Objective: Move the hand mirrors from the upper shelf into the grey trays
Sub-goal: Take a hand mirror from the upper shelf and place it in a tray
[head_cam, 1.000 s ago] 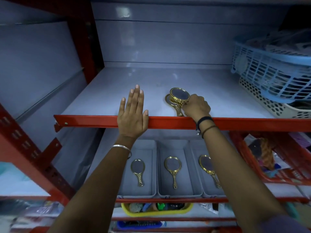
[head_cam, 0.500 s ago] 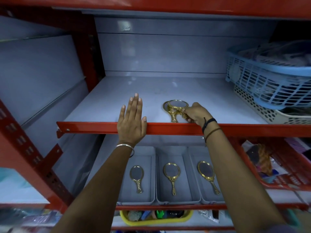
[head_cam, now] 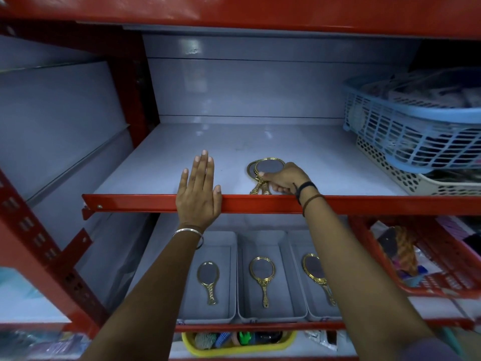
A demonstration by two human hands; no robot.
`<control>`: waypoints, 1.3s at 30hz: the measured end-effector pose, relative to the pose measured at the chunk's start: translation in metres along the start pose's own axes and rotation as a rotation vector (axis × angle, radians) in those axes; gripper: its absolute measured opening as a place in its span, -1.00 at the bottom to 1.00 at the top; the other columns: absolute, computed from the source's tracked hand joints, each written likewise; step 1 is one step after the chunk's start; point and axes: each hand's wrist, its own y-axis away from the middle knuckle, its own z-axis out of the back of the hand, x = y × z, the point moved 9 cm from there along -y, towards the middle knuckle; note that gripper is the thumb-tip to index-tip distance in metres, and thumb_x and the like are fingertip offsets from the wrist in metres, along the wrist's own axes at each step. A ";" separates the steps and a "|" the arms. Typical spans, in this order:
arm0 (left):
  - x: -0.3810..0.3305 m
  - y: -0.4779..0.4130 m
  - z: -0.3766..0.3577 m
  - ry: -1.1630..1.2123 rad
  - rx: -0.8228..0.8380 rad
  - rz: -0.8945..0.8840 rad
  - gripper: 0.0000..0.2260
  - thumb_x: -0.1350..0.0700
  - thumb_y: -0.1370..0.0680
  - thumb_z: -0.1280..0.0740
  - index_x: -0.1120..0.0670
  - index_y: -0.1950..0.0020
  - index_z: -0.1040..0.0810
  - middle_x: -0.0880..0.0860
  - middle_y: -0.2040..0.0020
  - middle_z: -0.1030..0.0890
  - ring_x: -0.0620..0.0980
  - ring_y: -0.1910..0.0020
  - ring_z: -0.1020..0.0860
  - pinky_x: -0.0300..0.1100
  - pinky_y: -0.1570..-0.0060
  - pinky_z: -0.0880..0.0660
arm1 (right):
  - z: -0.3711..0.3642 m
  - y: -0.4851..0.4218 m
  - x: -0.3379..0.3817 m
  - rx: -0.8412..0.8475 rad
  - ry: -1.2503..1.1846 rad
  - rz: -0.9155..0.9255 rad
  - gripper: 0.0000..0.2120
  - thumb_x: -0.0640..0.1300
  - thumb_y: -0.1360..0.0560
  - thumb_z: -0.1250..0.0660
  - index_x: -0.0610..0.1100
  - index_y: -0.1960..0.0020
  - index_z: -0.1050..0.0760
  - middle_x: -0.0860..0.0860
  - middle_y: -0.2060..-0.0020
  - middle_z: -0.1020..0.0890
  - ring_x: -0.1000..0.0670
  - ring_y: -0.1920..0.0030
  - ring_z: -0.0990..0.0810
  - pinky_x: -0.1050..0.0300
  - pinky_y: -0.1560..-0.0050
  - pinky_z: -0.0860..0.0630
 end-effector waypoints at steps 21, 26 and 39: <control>0.001 0.001 0.000 -0.013 -0.029 -0.009 -0.46 0.03 -0.53 -0.03 0.22 -0.48 -0.20 0.18 -0.48 -0.31 0.04 -0.48 -0.16 -0.18 -0.51 0.17 | 0.012 0.051 -0.001 0.153 -0.688 0.112 -0.91 -0.25 -0.48 -0.36 -0.28 0.07 -0.58 -0.01 0.40 -0.65 0.17 0.51 -0.46 0.42 0.58 -0.40; 0.000 0.001 0.001 -0.035 -0.036 -0.016 -0.46 0.03 -0.53 -0.02 0.22 -0.48 -0.21 0.18 -0.48 -0.31 0.05 -0.48 -0.21 -0.18 -0.52 0.17 | -0.012 0.111 -0.030 0.373 -0.698 0.180 -0.88 -0.32 -0.51 -0.27 -0.18 0.14 -0.55 0.04 0.35 -0.68 0.19 0.46 -0.55 0.39 0.42 -0.54; -0.001 0.003 0.001 -0.034 -0.109 -0.034 -0.48 0.02 -0.57 0.02 0.22 -0.47 -0.24 0.18 -0.47 -0.33 0.08 -0.47 -0.27 -0.21 -0.51 0.13 | -0.142 0.083 -0.217 0.395 -0.625 -0.324 -0.84 -0.35 -0.49 -0.31 -0.17 0.24 -0.51 -0.01 0.36 -0.54 0.09 0.32 -0.50 0.41 0.44 -0.55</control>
